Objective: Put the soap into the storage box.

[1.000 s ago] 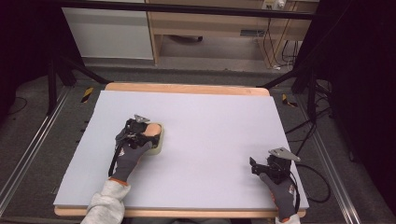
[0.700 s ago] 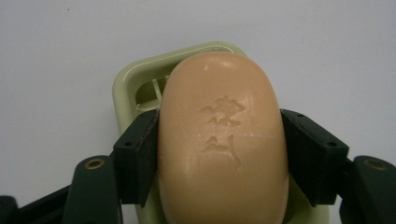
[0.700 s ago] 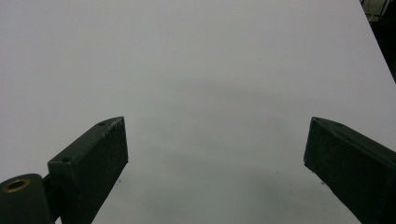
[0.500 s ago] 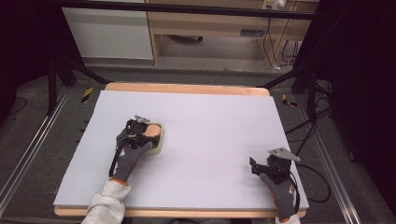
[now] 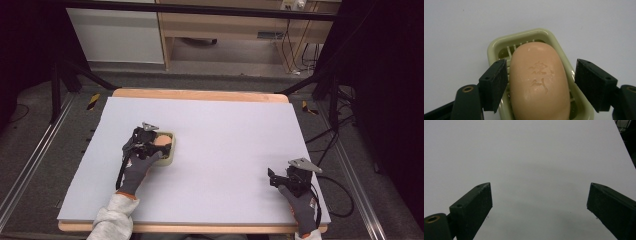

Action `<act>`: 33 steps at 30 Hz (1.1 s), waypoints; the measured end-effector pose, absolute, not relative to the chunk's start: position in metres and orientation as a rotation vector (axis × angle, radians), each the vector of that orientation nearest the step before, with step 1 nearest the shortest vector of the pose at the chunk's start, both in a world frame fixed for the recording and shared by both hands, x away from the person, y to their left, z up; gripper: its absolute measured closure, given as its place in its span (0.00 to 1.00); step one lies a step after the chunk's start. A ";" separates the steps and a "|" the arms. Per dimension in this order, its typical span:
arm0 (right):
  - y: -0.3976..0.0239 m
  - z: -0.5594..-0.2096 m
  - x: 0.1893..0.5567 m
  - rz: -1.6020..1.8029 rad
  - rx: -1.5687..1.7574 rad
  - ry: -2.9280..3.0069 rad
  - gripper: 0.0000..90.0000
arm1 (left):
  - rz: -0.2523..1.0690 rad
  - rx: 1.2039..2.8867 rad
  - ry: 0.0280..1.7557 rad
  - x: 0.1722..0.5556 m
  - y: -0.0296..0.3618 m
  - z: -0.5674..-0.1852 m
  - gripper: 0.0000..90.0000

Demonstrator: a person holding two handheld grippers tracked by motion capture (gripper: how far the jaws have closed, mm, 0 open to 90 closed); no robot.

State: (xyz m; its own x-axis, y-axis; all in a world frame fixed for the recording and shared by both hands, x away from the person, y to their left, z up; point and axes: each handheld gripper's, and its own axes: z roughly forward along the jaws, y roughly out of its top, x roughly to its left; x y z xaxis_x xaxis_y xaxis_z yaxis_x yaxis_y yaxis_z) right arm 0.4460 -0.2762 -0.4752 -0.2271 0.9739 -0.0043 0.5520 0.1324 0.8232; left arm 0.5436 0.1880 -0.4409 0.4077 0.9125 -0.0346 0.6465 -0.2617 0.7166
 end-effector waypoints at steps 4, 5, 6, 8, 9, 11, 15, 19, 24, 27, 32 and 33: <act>-0.277 -0.475 0.445 0.967 1.461 1.852 0.07 | 0.511 1.964 1.294 0.538 0.190 -0.431 0.29; -0.276 -0.475 0.446 0.967 1.461 1.851 0.07 | 0.499 1.950 1.280 0.535 0.192 -0.427 0.29; -0.276 -0.475 0.445 0.965 1.461 1.851 0.07 | 0.490 1.935 1.269 0.533 0.192 -0.425 0.29; -0.276 -0.475 0.445 0.964 1.461 1.850 0.07 | 0.488 1.929 1.246 0.527 0.194 -0.420 0.28; -0.276 -0.475 0.445 0.961 1.459 1.850 0.07 | 0.491 1.924 1.237 0.525 0.195 -0.419 0.28; -0.277 -0.475 0.445 0.961 1.461 1.844 0.07 | 0.494 1.923 1.221 0.520 0.197 -0.417 0.27; -0.277 -0.475 0.445 0.950 1.465 1.830 0.06 | 0.490 1.918 1.197 0.511 0.201 -0.416 0.27; -0.279 -0.474 0.445 0.947 1.471 1.819 0.06 | 0.503 1.920 1.178 0.503 0.205 -0.419 0.27; -0.281 -0.474 0.444 0.939 1.482 1.809 0.06 | 0.544 1.912 1.186 0.488 0.220 -0.432 0.26; -0.282 -0.474 0.444 0.940 1.488 1.803 0.06 | 0.566 1.891 1.194 0.479 0.231 -0.435 0.26; -0.282 -0.474 0.444 0.922 1.484 1.804 0.06 | 0.568 1.881 1.220 0.468 0.245 -0.443 0.27; -0.283 -0.474 0.444 0.921 1.485 1.804 0.06 | 0.566 1.884 1.228 0.467 0.248 -0.446 0.27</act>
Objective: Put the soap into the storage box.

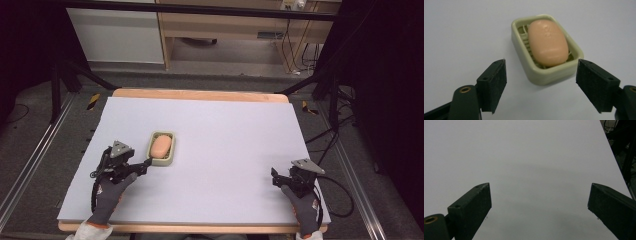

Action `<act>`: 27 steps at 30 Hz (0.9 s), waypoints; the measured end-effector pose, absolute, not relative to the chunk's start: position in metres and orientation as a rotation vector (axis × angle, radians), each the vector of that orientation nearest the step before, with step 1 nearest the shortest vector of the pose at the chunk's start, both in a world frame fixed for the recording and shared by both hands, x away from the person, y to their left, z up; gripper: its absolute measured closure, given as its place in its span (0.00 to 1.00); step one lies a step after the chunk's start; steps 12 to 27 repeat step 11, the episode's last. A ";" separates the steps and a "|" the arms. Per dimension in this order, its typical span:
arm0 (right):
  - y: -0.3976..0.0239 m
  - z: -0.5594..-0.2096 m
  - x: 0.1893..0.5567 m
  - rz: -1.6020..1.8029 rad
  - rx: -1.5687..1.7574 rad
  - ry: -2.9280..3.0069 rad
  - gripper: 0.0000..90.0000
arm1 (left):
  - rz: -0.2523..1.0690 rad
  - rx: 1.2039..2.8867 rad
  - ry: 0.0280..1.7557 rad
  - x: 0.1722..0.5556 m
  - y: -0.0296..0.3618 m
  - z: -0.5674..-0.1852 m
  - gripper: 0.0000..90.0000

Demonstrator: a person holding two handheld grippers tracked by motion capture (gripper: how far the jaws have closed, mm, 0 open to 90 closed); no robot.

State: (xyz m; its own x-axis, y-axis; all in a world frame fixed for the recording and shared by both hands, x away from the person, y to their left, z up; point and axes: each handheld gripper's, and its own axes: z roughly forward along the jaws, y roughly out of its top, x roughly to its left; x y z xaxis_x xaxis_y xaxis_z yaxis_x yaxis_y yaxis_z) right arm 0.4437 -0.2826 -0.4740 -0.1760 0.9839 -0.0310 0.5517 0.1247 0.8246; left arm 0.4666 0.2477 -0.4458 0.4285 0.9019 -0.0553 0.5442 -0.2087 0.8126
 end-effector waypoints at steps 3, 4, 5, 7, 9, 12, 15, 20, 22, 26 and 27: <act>-0.284 -0.474 0.443 0.923 1.486 1.798 0.06 | 0.560 1.898 1.252 0.463 0.255 -0.454 0.27; -0.284 -0.473 0.443 0.923 1.493 1.795 0.06 | 0.558 1.904 1.260 0.462 0.258 -0.457 0.27; -0.284 -0.473 0.443 0.928 1.496 1.794 0.06 | 0.561 1.906 1.269 0.461 0.260 -0.459 0.27; -0.285 -0.473 0.443 0.930 1.498 1.793 0.06 | 0.565 1.906 1.279 0.461 0.264 -0.462 0.27; -0.286 -0.473 0.443 0.925 1.498 1.796 0.06 | 0.589 1.923 1.282 0.462 0.266 -0.465 0.27; -0.286 -0.473 0.443 0.922 1.499 1.797 0.06 | 0.601 1.943 1.292 0.464 0.269 -0.467 0.27; -0.286 -0.473 0.443 0.922 1.499 1.797 0.06 | 0.601 1.943 1.292 0.464 0.269 -0.467 0.27; -0.286 -0.473 0.443 0.922 1.499 1.797 0.06 | 0.601 1.943 1.292 0.464 0.269 -0.467 0.27; -0.286 -0.473 0.443 0.922 1.499 1.797 0.06 | 0.601 1.943 1.292 0.464 0.269 -0.467 0.27; -0.286 -0.473 0.443 0.922 1.499 1.797 0.06 | 0.601 1.943 1.292 0.464 0.269 -0.467 0.27; -0.286 -0.473 0.443 0.922 1.499 1.797 0.06 | 0.601 1.943 1.292 0.464 0.269 -0.467 0.27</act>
